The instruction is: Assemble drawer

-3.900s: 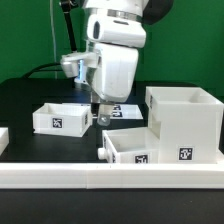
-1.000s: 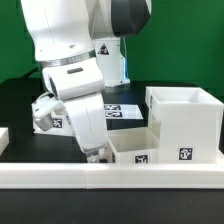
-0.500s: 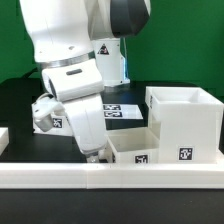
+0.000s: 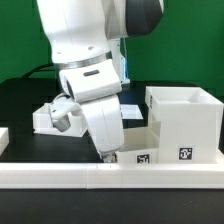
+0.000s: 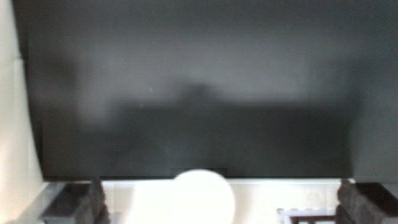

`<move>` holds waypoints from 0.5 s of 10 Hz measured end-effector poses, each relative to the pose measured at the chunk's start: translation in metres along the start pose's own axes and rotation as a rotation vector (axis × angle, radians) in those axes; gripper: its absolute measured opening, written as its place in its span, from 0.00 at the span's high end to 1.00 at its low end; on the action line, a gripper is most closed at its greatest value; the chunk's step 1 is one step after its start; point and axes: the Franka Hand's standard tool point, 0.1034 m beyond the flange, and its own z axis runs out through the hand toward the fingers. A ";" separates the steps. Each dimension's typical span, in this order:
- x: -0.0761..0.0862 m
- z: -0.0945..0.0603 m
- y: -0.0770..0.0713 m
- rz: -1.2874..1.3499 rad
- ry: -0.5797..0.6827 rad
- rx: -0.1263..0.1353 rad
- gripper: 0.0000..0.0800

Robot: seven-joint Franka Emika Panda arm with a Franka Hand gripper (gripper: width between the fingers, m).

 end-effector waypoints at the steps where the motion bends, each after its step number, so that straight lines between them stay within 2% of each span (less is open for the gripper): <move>1: 0.003 0.001 0.001 0.042 0.000 0.001 0.19; 2: 0.008 0.001 0.002 0.086 0.002 0.006 0.19; 5: 0.007 0.001 0.002 0.118 0.002 0.008 0.19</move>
Offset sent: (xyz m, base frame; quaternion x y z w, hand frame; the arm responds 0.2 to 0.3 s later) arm 0.0000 0.0000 0.0000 0.0000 0.0000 0.0000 1.0000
